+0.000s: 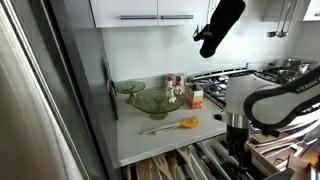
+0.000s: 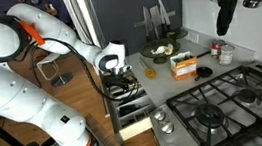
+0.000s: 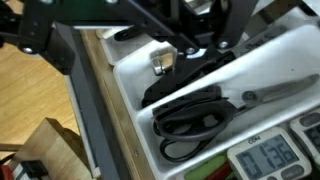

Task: Put the two white objects inside the drawer and then close the drawer

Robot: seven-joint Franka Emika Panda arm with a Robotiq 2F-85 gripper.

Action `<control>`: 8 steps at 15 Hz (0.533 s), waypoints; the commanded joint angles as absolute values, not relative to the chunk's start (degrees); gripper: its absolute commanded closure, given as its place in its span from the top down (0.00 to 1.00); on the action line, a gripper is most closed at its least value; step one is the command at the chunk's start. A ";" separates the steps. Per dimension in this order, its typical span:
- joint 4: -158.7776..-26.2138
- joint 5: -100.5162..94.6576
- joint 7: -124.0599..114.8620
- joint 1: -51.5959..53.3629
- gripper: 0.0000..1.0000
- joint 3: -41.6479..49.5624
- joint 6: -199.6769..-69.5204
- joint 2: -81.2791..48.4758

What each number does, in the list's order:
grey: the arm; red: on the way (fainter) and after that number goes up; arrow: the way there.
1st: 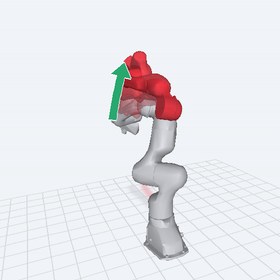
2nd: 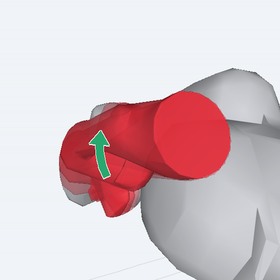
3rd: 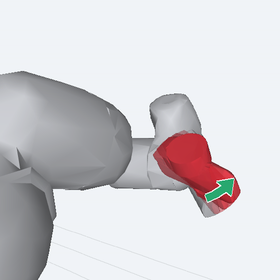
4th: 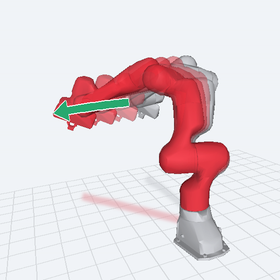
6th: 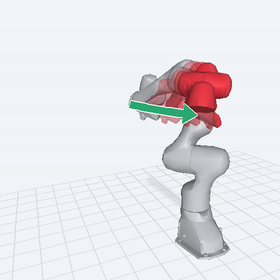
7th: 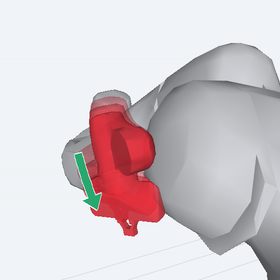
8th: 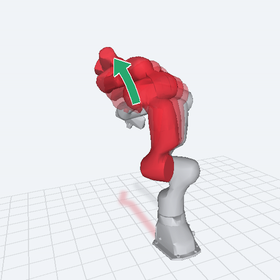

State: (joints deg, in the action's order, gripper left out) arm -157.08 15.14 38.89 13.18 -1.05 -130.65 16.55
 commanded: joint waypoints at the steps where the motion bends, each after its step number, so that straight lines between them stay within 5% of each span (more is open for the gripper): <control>1: -156.97 15.16 38.90 13.53 1.00 -1.54 -130.58 16.38; 8: -157.93 17.58 52.72 17.05 1.00 -1.89 -133.12 15.26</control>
